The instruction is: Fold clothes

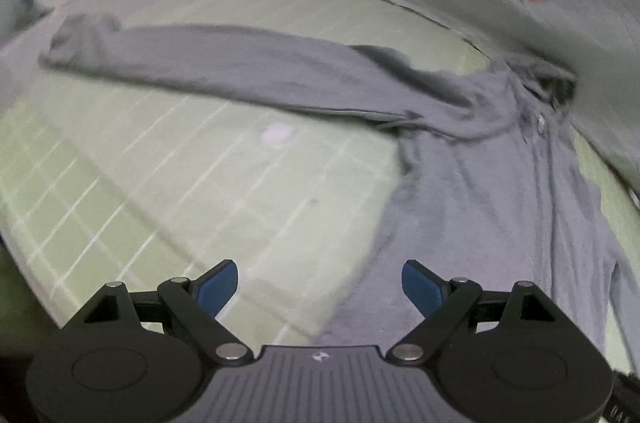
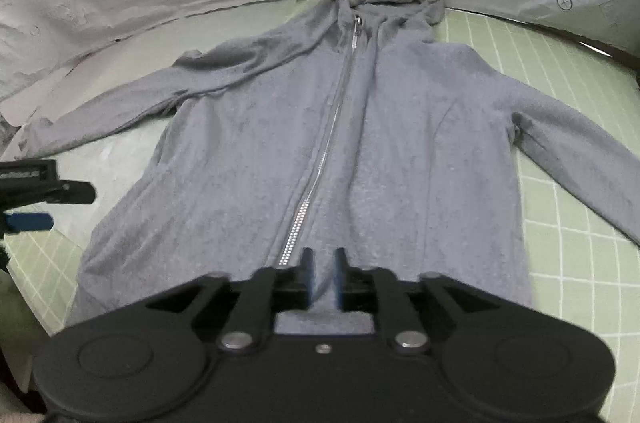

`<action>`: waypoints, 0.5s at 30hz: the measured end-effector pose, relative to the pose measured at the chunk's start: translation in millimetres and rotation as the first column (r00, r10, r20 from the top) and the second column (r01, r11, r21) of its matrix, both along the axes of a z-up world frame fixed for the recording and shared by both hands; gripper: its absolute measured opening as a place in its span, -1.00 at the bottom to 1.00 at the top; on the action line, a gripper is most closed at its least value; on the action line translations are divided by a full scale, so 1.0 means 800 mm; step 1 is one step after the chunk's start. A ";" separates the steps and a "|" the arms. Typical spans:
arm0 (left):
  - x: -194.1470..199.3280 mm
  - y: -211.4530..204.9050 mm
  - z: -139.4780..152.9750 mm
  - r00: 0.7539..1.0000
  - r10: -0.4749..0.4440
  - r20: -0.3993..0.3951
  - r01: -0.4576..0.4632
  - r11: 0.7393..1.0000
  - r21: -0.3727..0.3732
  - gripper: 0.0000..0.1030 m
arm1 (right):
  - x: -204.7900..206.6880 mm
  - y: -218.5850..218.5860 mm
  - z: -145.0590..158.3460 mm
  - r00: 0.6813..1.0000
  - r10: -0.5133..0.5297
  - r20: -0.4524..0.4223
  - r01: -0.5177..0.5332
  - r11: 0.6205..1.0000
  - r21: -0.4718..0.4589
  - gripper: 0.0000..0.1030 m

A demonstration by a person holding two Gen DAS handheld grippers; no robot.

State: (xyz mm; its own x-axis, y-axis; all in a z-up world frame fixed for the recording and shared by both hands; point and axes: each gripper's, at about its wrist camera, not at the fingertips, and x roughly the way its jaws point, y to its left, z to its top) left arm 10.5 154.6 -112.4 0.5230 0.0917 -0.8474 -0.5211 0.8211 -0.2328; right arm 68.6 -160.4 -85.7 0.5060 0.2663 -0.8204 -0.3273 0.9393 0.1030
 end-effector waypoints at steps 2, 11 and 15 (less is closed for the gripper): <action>-0.002 0.026 -0.001 0.999 0.039 0.005 -0.038 0.999 -0.024 0.73 | -0.003 0.009 0.002 0.999 -0.023 0.025 0.024 0.999 -0.030 0.30; -0.005 0.175 0.000 0.977 0.208 0.055 -0.209 0.978 0.019 0.49 | 0.002 0.066 0.003 0.993 -0.095 0.075 0.104 0.987 -0.119 0.96; -0.004 0.247 -0.005 0.957 0.280 0.078 -0.286 0.955 0.075 0.25 | 0.014 0.091 0.001 0.985 -0.143 0.098 0.156 0.978 -0.141 0.96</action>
